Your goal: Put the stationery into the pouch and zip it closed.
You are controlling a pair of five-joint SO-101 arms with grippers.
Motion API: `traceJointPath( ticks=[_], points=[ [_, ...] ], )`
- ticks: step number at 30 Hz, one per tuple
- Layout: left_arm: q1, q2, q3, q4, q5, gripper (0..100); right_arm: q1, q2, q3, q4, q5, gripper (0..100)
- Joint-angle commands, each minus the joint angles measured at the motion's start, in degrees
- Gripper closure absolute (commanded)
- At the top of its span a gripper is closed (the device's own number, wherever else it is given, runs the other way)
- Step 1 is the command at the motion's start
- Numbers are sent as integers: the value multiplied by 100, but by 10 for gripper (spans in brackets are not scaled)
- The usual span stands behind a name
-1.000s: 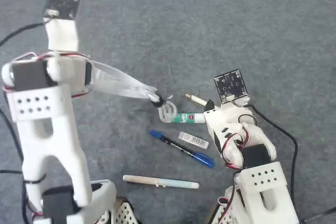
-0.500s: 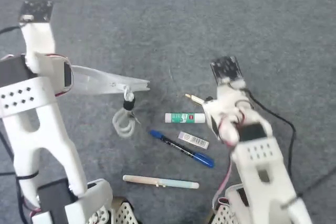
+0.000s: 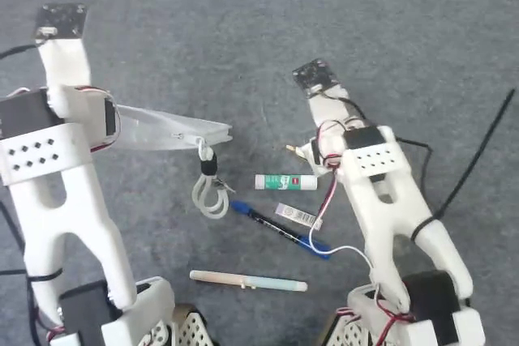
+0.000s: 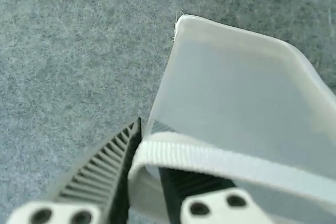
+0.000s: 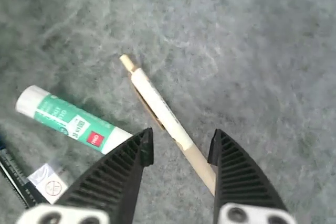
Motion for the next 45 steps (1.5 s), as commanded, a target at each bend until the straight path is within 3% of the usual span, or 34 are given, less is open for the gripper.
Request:
traceJointPath(
  ticks=[1, 13, 24, 29, 37, 45],
  points=[
    [44, 97, 163, -114, 273, 985, -242, -31, -316, -4, 237, 830],
    [53, 97, 180, -105, 624, 985, -400, 1156, -404, -848, 281, 827],
    [53, 114, 233, -123, 633, 985, -321, 1763, -730, -822, 290, 830],
    [53, 97, 558, -422, 633, 985, -145, 2281, -1336, -242, 290, 836],
    [149, 97, 629, -422, 633, 985, -92, 3037, -2286, 541, 290, 991],
    [237, 97, 637, -422, 853, 985, 180, 2501, -1864, 523, 229, 991]
  ],
)
